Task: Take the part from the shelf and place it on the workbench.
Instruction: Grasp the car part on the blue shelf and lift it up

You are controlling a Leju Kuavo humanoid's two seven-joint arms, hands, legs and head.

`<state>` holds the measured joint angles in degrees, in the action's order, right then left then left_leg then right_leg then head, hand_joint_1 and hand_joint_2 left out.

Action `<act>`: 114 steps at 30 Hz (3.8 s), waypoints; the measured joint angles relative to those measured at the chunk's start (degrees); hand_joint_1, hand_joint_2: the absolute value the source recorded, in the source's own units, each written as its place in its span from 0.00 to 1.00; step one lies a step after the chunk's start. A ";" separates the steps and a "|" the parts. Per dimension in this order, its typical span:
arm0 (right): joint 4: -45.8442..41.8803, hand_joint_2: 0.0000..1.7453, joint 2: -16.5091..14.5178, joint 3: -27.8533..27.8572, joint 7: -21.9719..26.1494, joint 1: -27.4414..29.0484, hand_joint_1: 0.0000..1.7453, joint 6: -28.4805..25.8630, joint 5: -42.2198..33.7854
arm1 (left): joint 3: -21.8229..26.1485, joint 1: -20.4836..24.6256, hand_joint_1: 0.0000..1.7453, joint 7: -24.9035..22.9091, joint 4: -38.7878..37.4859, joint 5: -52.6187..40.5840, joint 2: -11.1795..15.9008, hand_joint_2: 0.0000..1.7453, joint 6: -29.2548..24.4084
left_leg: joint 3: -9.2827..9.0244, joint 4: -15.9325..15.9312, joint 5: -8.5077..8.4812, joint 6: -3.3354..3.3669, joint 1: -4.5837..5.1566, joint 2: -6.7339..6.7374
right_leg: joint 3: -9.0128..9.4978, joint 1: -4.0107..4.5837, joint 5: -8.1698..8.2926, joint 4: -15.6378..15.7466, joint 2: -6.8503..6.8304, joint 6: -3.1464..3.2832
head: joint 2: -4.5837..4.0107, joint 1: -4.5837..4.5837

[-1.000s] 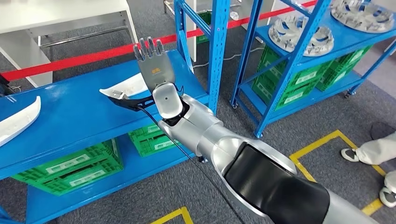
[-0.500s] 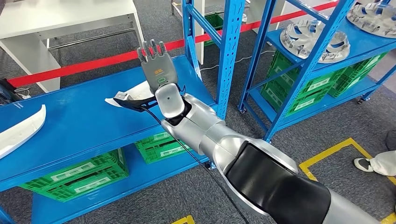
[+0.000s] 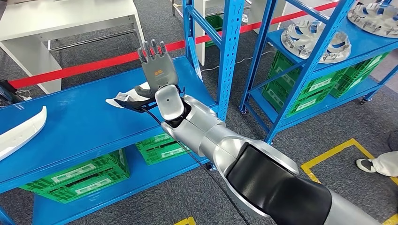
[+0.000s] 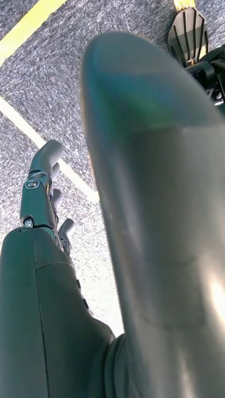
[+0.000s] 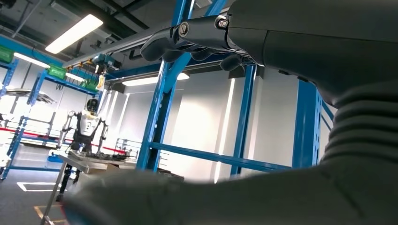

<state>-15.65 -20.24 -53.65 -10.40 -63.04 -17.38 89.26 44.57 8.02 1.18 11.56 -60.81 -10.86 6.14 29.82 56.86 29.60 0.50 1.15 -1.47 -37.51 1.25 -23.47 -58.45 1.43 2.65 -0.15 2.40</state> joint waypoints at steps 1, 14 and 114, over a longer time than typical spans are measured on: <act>0.00 0.00 0.00 -0.01 0.00 0.00 0.00 0.00 0.00 | 0.01 -0.01 0.00 0.00 0.00 0.00 0.00 0.00 0.00 | -0.10 0.00 -0.01 -0.01 0.00 0.00 | 0.00 0.00 0.01 0.00 0.00 0.00 | 0.00 0.00; 0.01 0.00 0.01 -0.03 -0.83 0.00 0.00 0.54 -0.30 | 0.02 -0.17 0.00 -0.37 0.00 0.13 -0.28 0.00 0.00 | -0.34 0.01 0.04 0.04 0.11 -0.01 | 0.00 -0.08 -0.01 0.03 0.00 -0.01 | 0.00 0.00; 1.03 1.00 9.70 10.62 -4.18 10.16 0.00 1.86 -4.09 | -0.09 -1.80 0.00 -1.07 0.26 -0.39 0.33 0.00 0.22 | 7.13 1.78 -5.81 -0.95 -1.33 0.50 | 9.93 -1.64 -8.59 1.62 -1.02 -2.37 | 0.00 -0.37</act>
<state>-14.62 -10.54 -43.03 -14.59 -52.88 -15.51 85.17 44.48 6.22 0.11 11.82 -61.19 -10.54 6.36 36.95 58.63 23.79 -0.45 -0.18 -0.97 -27.58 -0.39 -32.07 -56.83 0.40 0.28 -0.15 2.03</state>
